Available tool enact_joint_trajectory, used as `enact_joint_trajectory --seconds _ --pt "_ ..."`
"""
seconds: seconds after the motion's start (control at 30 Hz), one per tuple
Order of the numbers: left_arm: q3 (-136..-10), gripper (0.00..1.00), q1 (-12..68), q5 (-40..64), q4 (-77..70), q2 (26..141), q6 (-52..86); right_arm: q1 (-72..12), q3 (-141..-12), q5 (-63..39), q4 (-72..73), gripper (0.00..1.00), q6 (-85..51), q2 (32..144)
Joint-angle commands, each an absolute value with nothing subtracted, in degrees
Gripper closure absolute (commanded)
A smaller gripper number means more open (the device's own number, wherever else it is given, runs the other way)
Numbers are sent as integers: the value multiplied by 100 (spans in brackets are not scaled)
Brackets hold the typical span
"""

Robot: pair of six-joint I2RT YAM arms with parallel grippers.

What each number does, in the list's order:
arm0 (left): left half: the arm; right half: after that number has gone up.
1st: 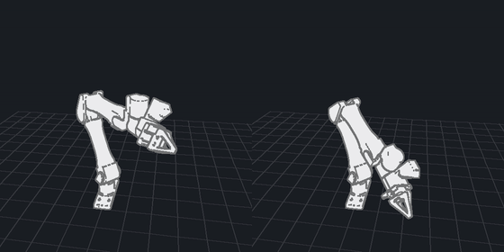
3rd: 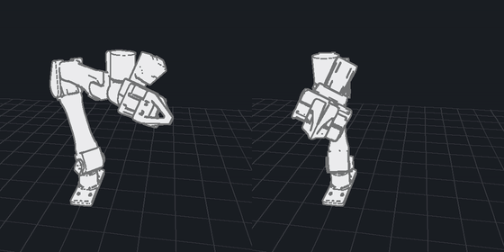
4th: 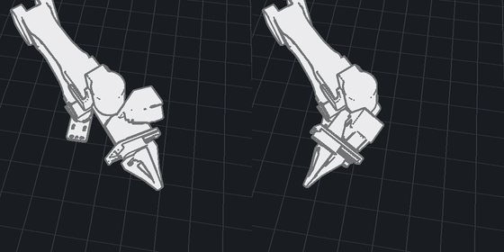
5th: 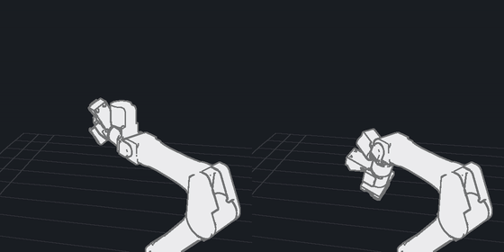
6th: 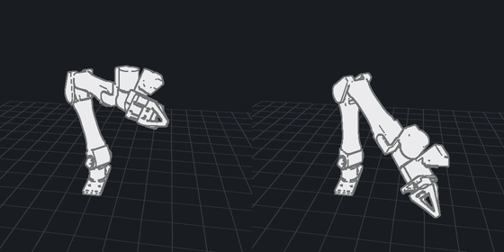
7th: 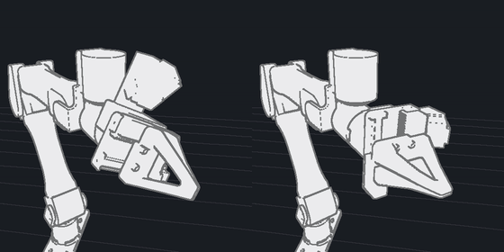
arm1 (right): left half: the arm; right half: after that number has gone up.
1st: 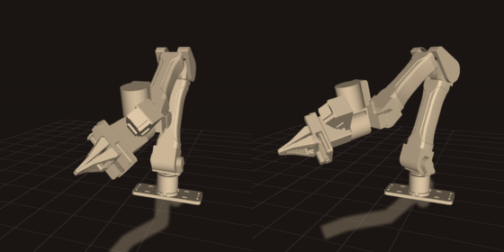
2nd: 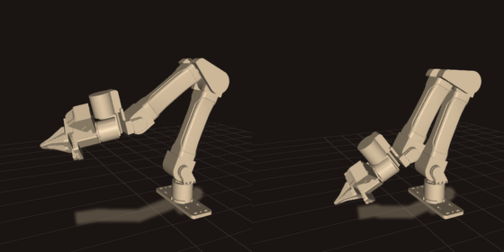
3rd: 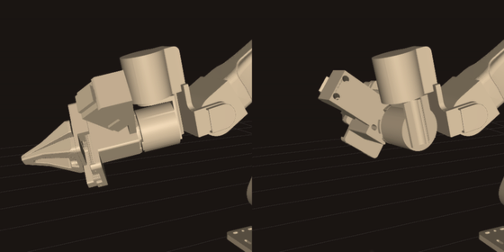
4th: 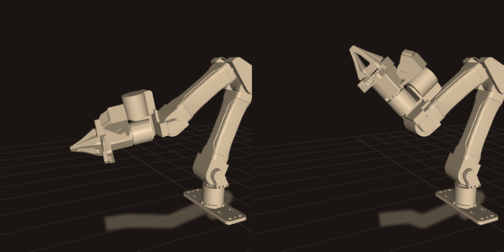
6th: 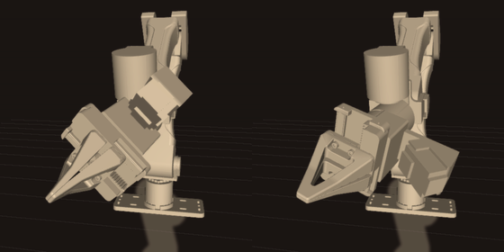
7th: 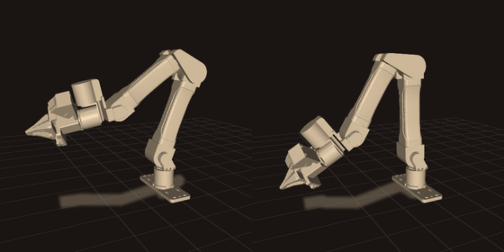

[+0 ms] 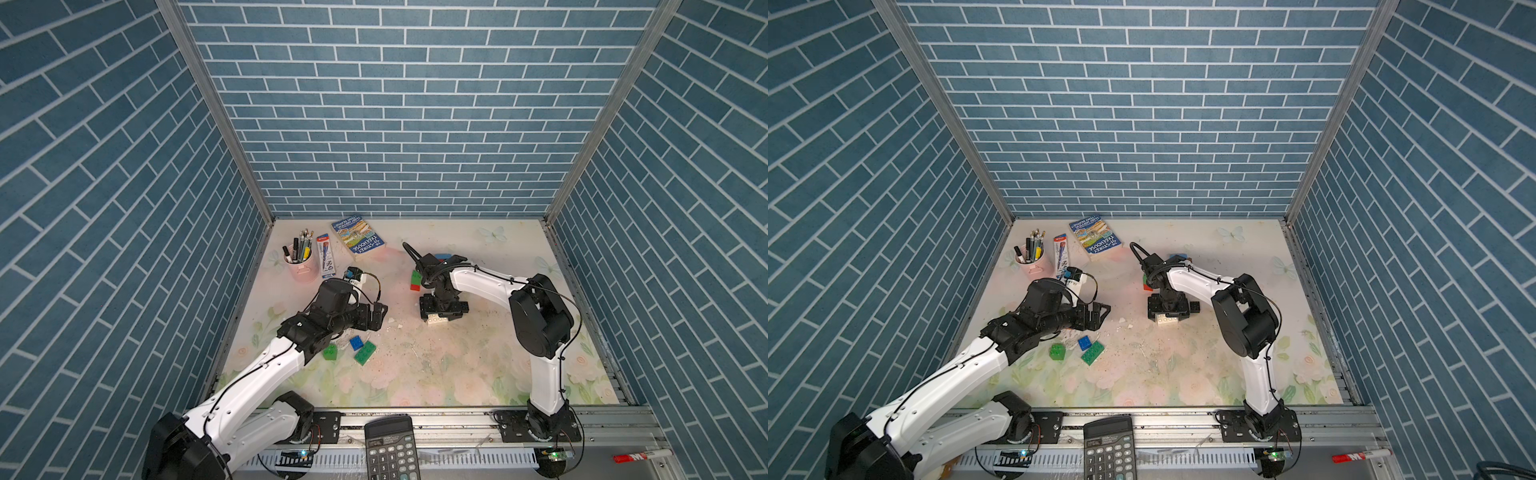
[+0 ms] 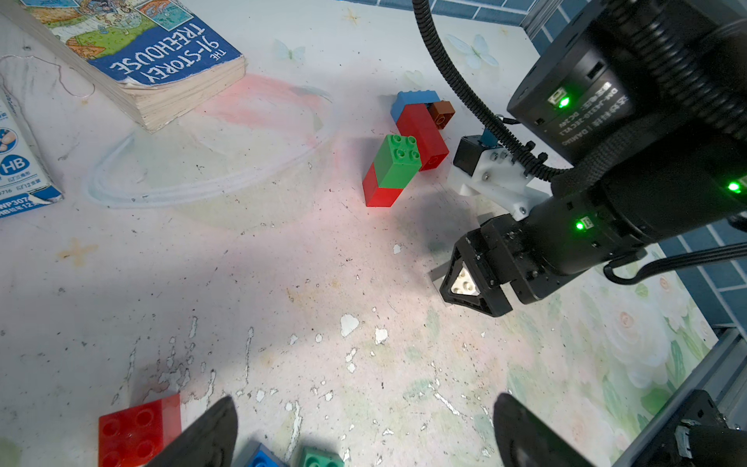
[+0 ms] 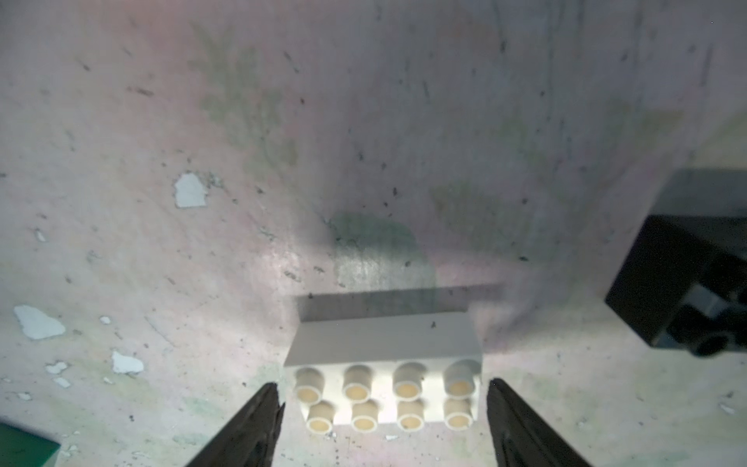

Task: Assemble the letter r with lego
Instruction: Adjust the lego brick at the center of the board.

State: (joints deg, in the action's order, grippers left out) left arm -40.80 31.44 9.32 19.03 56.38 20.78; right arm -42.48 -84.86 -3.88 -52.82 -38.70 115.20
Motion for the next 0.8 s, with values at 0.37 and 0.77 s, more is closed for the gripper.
enact_joint_trajectory --seconds 0.37,0.77 --pt "-4096 0 3103 881 1993 5607 2108 -4228 -8673 -376 -5471 24 -3683 11571" --pt "-4056 0 3103 809 2004 5539 2184 -4210 -8558 -413 -5467 26 -3551 11507"
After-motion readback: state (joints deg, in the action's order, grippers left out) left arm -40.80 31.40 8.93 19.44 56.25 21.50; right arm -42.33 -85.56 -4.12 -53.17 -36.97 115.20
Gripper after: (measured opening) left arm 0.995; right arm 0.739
